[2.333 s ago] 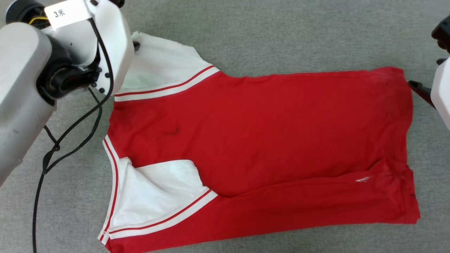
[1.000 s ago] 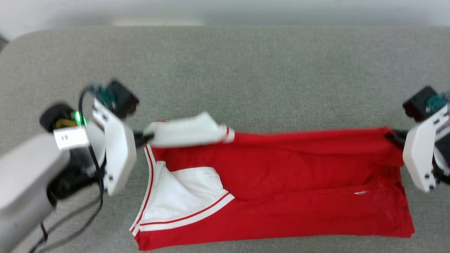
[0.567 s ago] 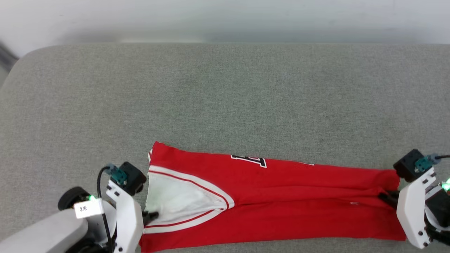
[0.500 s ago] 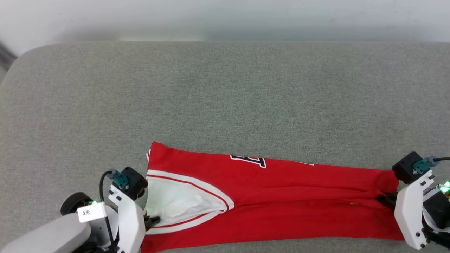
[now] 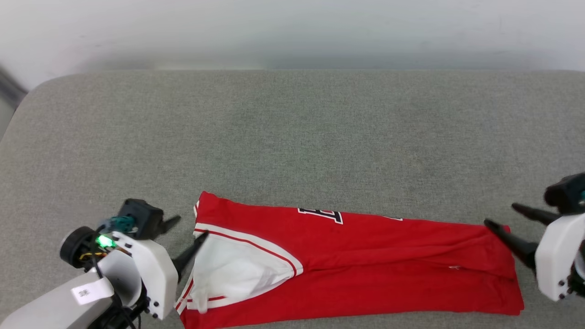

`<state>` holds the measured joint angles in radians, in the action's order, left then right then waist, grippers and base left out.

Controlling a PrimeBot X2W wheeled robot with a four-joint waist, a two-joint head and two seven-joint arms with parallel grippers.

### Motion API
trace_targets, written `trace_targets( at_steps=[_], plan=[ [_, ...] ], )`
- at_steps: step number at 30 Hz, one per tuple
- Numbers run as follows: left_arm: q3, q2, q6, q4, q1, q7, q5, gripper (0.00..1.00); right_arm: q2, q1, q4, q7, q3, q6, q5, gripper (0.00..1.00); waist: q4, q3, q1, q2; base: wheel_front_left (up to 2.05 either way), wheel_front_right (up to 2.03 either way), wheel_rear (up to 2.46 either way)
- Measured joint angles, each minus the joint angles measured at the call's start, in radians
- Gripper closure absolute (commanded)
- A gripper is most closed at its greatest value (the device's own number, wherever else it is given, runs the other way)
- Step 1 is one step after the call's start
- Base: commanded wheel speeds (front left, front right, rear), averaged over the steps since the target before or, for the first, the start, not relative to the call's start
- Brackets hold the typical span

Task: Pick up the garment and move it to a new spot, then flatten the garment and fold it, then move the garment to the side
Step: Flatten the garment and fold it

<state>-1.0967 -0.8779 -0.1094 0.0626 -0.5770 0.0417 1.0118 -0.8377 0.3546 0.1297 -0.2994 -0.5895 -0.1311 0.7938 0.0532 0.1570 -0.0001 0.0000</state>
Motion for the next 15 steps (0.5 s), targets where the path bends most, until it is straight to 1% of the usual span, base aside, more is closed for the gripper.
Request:
trace_targets(
  at_steps=[4, 7, 9, 12, 15],
  plan=[
    [0.047, 0.006, -0.093, 0.007, 0.025, -0.150, -0.048, 0.00, 0.002, -0.039, -0.022, 0.040, 0.129, 0.000, 0.018, 0.00, -0.002, -0.013, 0.0000, 0.0000, 0.00, 0.00, 0.00],
    [0.088, 0.023, -0.163, 0.021, 0.045, -0.252, -0.071, 0.00, 0.026, -0.072, -0.013, 0.067, 0.223, 0.000, 0.016, 0.00, -0.002, -0.014, 0.0001, 0.0000, 0.00, 0.00, 0.00],
    [0.120, 0.040, -0.207, 0.027, 0.062, -0.285, -0.092, 0.00, 0.053, -0.095, 0.002, 0.075, 0.275, 0.000, 0.017, 0.00, -0.002, -0.013, 0.0001, 0.0000, 0.00, 0.00, 0.00],
    [0.184, 0.073, -0.267, 0.027, 0.093, -0.301, -0.131, 0.00, 0.086, -0.135, 0.028, 0.073, 0.328, 0.000, 0.017, 0.00, 0.000, -0.008, 0.0001, 0.0000, 0.00, 0.00, 0.00],
    [0.282, 0.120, -0.313, -0.004, 0.132, -0.302, -0.220, 0.00, 0.112, -0.161, 0.064, 0.067, 0.375, 0.000, 0.016, 0.00, 0.005, 0.000, 0.0001, 0.0000, 0.00, 0.00, 0.00]
  ],
)
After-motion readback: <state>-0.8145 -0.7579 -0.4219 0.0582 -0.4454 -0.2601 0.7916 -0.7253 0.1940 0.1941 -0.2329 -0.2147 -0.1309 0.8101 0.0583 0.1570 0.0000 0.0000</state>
